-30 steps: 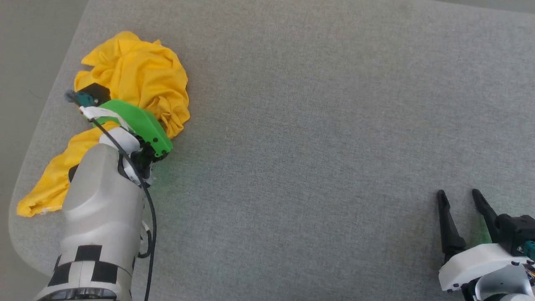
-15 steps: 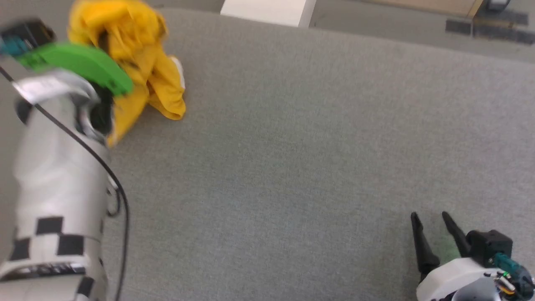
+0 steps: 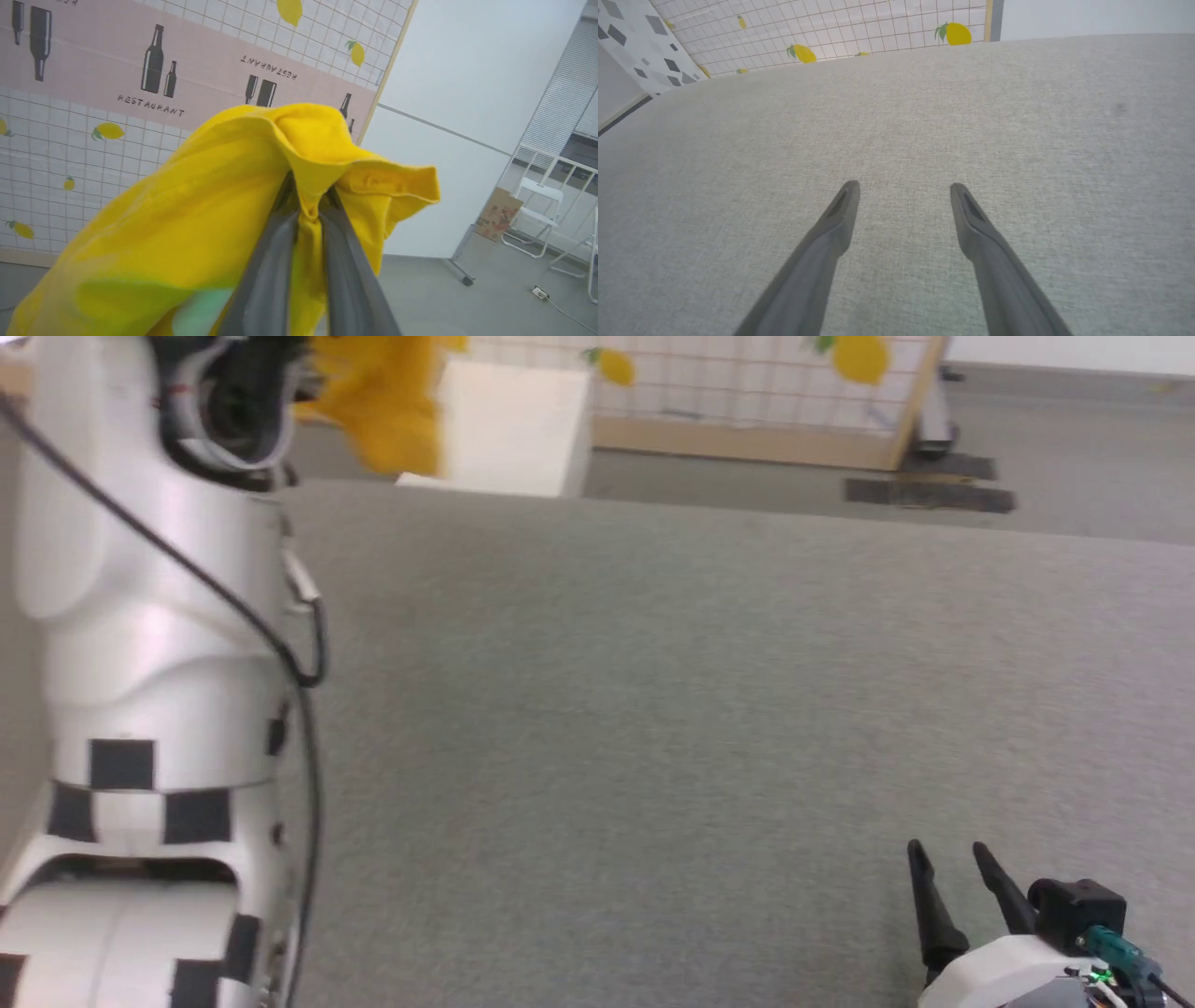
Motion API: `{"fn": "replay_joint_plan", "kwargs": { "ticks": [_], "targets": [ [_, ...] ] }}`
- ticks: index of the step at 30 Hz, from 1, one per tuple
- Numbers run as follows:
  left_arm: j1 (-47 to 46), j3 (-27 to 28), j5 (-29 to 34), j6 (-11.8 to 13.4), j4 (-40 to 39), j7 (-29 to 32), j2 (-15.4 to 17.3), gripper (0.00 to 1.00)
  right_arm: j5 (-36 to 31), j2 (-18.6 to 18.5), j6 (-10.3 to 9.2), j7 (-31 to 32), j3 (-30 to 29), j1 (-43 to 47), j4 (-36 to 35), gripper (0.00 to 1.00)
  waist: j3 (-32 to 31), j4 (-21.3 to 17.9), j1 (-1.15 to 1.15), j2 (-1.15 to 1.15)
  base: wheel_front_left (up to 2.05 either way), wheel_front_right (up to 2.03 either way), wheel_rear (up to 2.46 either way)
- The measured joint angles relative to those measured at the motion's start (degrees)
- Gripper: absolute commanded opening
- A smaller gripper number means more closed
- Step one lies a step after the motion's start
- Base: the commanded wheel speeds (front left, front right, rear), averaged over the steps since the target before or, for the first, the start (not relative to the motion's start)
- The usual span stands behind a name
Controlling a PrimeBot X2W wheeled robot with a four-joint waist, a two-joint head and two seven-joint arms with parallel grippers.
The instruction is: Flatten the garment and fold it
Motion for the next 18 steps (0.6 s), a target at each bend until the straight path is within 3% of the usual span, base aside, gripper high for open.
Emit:
{"fn": "replay_joint_plan", "kwargs": {
  "ticks": [10, 18],
  "targets": [
    [16.0, -7.8, -4.5, -0.1, -0.3, 3.0, -3.9, 0.0, -0.7, 0.0, 0.0, -0.8, -3.8, -0.8, 1.5, 1.0, -2.4, -8.5, 0.0, 0.0, 0.0, 0.0, 0.0],
    [33.8, -20.9, -5.7, 1.6, 8.0, 11.5, -4.4, 0.0, -0.9, -0.1, 0.0, -0.8, -4.9, -0.7, 1.3, 1.0, -2.5, -12.8, 0.0, 0.0, 0.0, 0.0, 0.0]
  ]
}}
